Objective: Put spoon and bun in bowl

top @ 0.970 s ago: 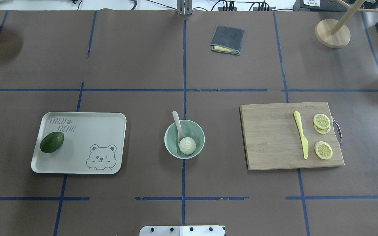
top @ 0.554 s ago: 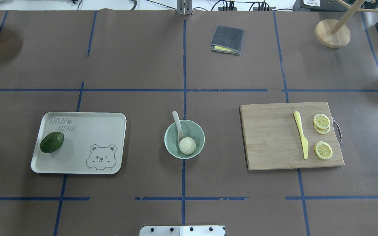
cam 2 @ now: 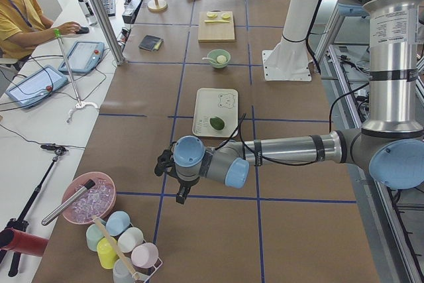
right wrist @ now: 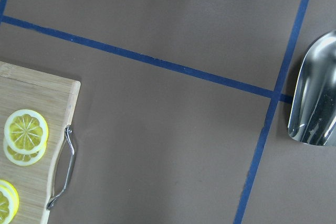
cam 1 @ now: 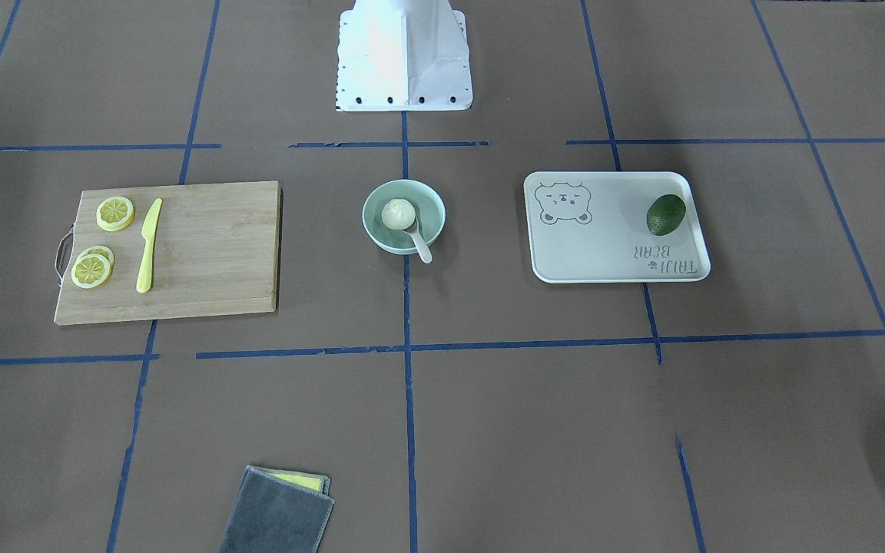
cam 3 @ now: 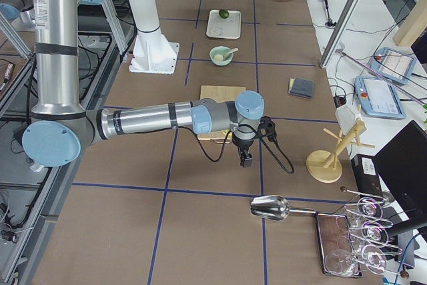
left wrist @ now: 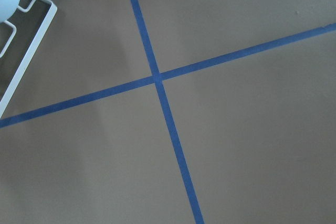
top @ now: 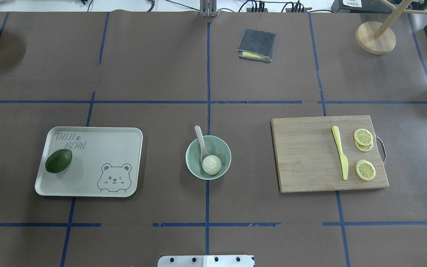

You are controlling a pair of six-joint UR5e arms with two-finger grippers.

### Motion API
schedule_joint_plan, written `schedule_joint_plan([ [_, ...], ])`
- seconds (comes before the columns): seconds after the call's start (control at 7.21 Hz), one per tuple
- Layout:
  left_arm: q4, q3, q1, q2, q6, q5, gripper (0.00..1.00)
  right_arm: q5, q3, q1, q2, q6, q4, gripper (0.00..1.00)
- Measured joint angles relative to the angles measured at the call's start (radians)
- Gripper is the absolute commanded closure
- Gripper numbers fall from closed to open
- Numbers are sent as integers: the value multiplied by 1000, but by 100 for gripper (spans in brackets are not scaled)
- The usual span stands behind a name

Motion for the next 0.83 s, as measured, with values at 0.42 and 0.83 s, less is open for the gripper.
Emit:
schedule_joint_plan([
  [0.42,219,-54,2,-41,0,1,0,5,2,18,21,0,-15,0],
  [0.83,323,-92,2,-52,1,1,0,33,-4,57,57,-15,-93,0],
])
